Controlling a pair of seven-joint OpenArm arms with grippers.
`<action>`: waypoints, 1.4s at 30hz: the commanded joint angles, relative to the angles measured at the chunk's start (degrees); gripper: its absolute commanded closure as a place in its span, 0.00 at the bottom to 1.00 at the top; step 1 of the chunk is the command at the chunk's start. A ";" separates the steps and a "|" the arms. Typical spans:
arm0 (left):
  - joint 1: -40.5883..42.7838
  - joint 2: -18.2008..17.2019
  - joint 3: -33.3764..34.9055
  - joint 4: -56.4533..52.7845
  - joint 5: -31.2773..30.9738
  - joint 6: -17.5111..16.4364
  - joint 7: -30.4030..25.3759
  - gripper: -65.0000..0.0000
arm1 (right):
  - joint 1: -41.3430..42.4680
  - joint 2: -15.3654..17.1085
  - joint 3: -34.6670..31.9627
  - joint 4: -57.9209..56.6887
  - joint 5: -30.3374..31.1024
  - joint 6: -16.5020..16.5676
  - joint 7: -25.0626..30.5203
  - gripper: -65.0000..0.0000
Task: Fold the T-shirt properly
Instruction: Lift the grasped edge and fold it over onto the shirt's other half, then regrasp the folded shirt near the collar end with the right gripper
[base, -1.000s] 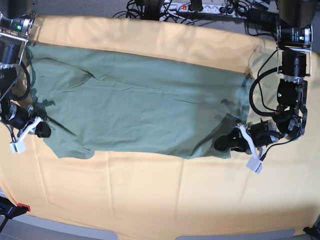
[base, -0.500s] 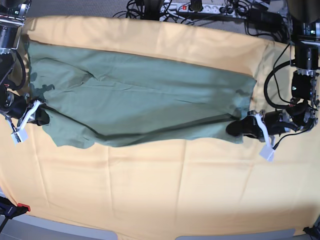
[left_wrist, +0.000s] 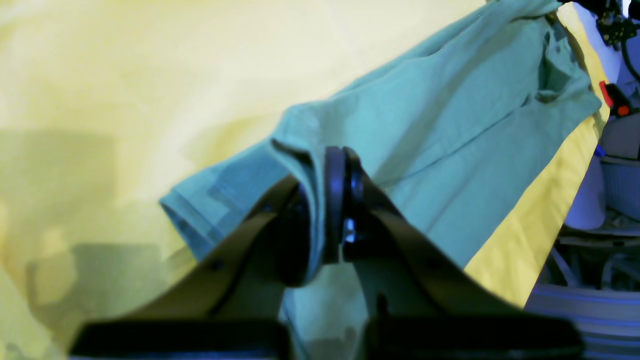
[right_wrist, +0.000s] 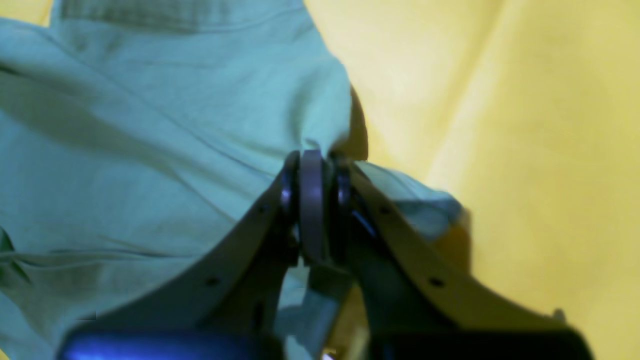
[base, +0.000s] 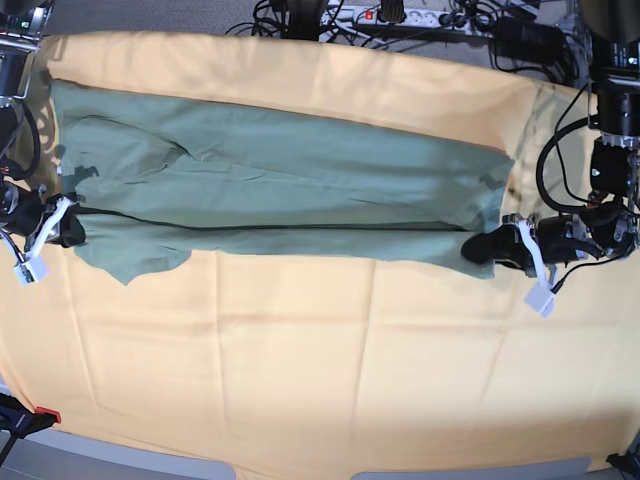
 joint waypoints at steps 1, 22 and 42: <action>-1.84 -1.92 -0.50 0.90 -1.38 -0.47 -0.90 1.00 | 1.11 1.90 0.55 0.96 0.28 0.28 0.90 1.00; -1.57 -3.30 -0.50 0.90 -12.31 -0.47 16.25 1.00 | 1.11 2.27 0.55 0.96 3.39 0.28 -4.92 1.00; -1.25 -3.28 -0.50 0.83 -12.31 -0.47 15.82 0.43 | 6.99 -2.25 0.63 1.68 2.21 -3.32 -0.74 0.42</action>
